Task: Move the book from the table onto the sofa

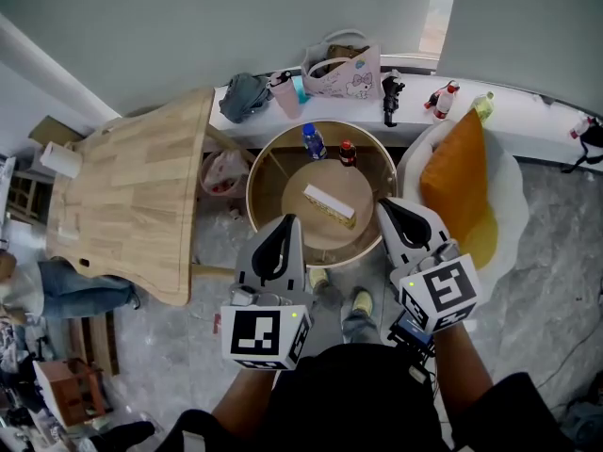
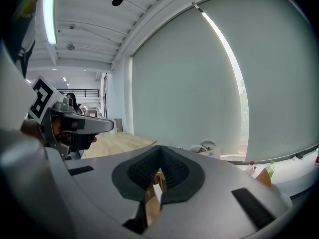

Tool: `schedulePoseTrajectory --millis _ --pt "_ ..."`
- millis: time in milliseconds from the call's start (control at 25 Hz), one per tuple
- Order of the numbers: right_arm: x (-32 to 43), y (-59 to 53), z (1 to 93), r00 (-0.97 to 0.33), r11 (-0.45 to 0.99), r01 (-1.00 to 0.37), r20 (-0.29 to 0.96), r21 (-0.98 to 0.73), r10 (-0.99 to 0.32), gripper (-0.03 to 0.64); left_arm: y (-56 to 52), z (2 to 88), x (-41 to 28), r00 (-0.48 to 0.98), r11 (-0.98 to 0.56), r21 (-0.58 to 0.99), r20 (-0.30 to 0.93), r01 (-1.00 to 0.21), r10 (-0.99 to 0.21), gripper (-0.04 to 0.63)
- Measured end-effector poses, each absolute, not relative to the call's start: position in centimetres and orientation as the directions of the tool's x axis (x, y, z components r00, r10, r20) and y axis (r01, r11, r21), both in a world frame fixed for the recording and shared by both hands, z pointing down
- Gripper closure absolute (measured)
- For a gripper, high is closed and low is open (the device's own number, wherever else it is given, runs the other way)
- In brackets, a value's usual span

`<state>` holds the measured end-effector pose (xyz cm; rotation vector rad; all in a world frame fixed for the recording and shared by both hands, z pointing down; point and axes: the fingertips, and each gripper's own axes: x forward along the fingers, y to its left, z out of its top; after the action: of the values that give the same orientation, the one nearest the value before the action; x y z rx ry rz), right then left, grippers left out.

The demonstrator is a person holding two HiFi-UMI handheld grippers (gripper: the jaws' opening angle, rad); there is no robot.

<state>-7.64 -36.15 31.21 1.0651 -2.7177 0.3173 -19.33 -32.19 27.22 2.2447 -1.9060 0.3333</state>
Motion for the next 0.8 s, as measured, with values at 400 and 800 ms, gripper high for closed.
schedulePoseTrajectory --millis 400,800 --pt "-11.7 -39.2 34.1 -0.702 0.724 -0.682 0.373 -0.105 -0.607 0.609 -35.5 29.1 -23.6 0.172 -0.173 0.027 0.310 -0.985 -0.935 0.588" --pt "-15.7 -41.4 39.1 -0.677 0.756 -0.649 0.516 -0.083 -0.525 0.530 -38.8 33.8 -28.4 0.201 -0.189 0.068 0.359 -0.980 -0.911 0.588"
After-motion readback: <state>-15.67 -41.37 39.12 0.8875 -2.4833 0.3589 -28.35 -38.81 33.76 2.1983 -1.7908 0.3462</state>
